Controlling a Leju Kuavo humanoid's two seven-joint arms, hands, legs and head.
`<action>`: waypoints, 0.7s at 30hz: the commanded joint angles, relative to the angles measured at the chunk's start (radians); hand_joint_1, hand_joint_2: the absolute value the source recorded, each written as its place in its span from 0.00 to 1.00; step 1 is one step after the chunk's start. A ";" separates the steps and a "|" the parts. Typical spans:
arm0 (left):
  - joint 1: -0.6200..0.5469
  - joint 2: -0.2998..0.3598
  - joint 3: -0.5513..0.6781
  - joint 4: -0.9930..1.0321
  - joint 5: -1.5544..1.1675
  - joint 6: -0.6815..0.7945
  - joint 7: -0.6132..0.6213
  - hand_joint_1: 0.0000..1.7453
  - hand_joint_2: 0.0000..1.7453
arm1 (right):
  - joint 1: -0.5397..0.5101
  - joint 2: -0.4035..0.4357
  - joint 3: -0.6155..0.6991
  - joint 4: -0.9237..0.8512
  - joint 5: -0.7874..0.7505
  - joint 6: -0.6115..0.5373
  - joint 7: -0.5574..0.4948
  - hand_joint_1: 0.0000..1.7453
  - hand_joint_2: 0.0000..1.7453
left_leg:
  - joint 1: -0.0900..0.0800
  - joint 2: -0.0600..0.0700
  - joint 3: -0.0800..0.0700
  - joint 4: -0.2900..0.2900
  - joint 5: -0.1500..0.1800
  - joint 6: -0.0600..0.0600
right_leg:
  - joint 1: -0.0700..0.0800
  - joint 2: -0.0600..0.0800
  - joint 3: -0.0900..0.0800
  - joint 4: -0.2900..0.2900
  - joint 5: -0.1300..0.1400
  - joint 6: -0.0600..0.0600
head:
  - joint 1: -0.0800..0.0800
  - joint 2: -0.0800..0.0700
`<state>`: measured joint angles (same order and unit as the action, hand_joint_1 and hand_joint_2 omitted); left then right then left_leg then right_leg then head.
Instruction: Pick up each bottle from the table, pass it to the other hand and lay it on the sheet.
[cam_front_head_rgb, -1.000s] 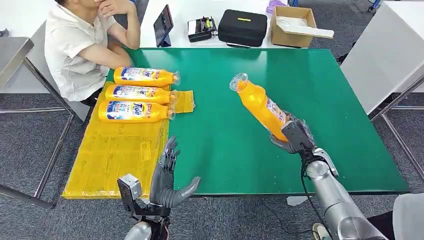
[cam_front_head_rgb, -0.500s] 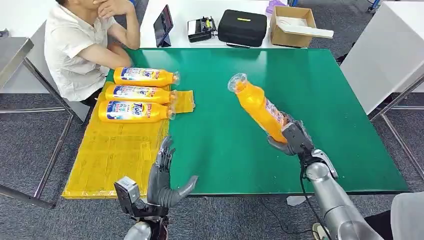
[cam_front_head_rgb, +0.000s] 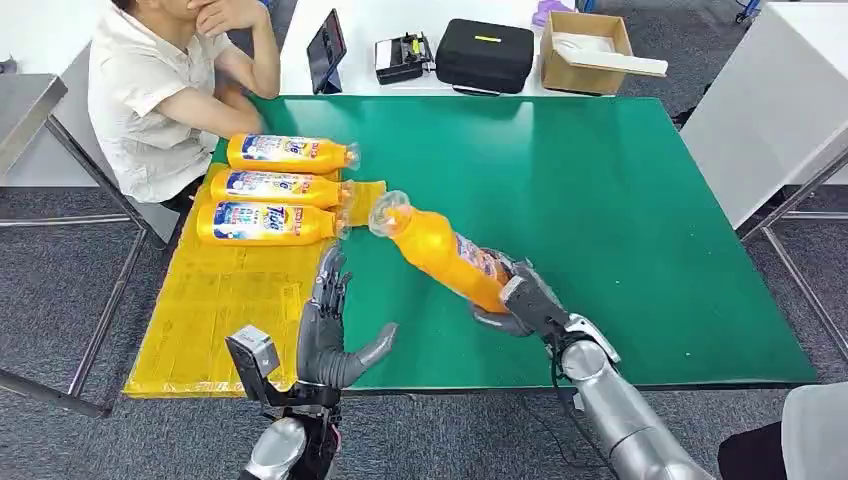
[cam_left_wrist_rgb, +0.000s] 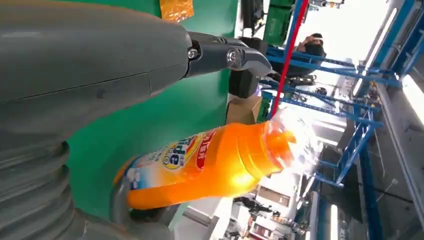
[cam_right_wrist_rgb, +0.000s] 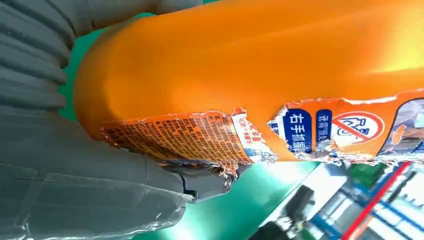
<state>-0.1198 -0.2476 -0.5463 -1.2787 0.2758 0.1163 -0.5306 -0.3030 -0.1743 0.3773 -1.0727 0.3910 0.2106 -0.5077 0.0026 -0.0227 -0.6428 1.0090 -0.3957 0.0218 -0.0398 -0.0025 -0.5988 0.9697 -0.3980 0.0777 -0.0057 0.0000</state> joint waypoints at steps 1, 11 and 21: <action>-0.039 -0.003 0.033 0.056 0.006 -0.007 0.005 0.00 1.00 | 0.008 0.021 0.097 -0.047 -0.004 -0.015 0.000 1.00 1.00 | 0.001 0.002 0.003 0.000 -0.002 -0.001 | 0.002 0.001 0.004 -0.001 -0.001 -0.004 | 0.000 0.000; -0.039 -0.003 0.032 0.056 0.006 -0.007 0.005 0.00 1.00 | 0.007 0.019 0.096 -0.047 -0.004 -0.016 0.000 1.00 1.00 | 0.001 0.003 0.004 0.001 -0.003 -0.001 | 0.002 0.001 0.004 -0.001 -0.002 -0.005 | 0.000 0.000; -0.057 -0.016 0.044 0.089 0.034 -0.014 0.014 0.00 1.00 | 0.012 0.057 0.116 -0.083 -0.046 -0.008 -0.022 1.00 1.00 | 0.001 0.003 0.003 0.000 -0.002 -0.001 | 0.002 0.002 0.003 0.000 -0.001 -0.004 | 0.000 0.000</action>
<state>-0.1322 -0.2556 -0.5180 -1.2711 0.2804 0.1102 -0.5283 -0.2699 -0.1461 0.4482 -1.1387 0.3620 0.1980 -0.5222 0.0025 -0.0228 -0.6429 1.0090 -0.3957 0.0218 -0.0399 -0.0025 -0.5989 0.9697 -0.3980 0.0777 -0.0057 0.0000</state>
